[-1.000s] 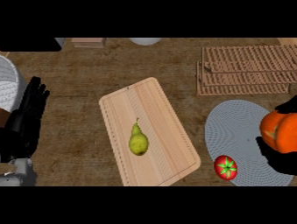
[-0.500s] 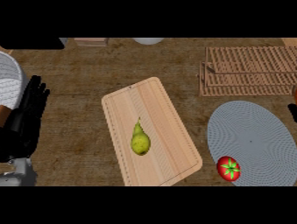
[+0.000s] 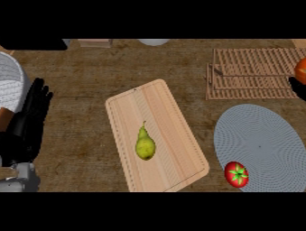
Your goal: Pick the squash from the placemat and place it in the tiered shelf
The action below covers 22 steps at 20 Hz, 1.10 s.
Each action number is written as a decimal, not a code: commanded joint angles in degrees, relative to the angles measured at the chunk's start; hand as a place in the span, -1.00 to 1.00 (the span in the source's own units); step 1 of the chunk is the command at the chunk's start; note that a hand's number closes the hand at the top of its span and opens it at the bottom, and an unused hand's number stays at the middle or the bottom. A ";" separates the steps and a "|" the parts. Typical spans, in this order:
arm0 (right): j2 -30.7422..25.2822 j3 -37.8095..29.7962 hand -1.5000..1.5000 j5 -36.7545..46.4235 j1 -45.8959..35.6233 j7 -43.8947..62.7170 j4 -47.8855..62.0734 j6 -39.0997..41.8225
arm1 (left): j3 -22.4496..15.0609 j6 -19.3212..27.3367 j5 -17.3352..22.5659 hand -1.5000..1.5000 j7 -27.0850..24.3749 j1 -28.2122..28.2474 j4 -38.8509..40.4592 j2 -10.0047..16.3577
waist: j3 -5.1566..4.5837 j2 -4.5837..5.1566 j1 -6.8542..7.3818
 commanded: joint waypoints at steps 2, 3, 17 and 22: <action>0.02 0.45 1.00 1.50 -5.76 -7.47 12.63 -6.87 | -0.16 0.74 -1.22 0.00 -0.61 -2.80 3.48 -0.94 | 0.00 0.04 -0.05; 2.26 1.33 1.00 2.05 -4.41 -5.60 10.49 -8.57 | 0.92 -0.55 -0.98 0.00 -2.56 0.11 2.29 0.29 | -0.01 -0.05 -0.09; -1.26 -5.95 1.00 -2.82 -19.23 -22.04 45.26 -19.53 | 0.12 0.34 -1.76 0.00 1.91 -2.29 0.10 -0.70 | 0.04 0.19 0.51; -1.27 -4.63 -1.00 -4.00 -21.97 -25.70 53.46 -18.83 | 1.40 -0.33 -0.69 0.00 0.82 -2.68 0.70 -0.63 | 0.01 0.14 0.33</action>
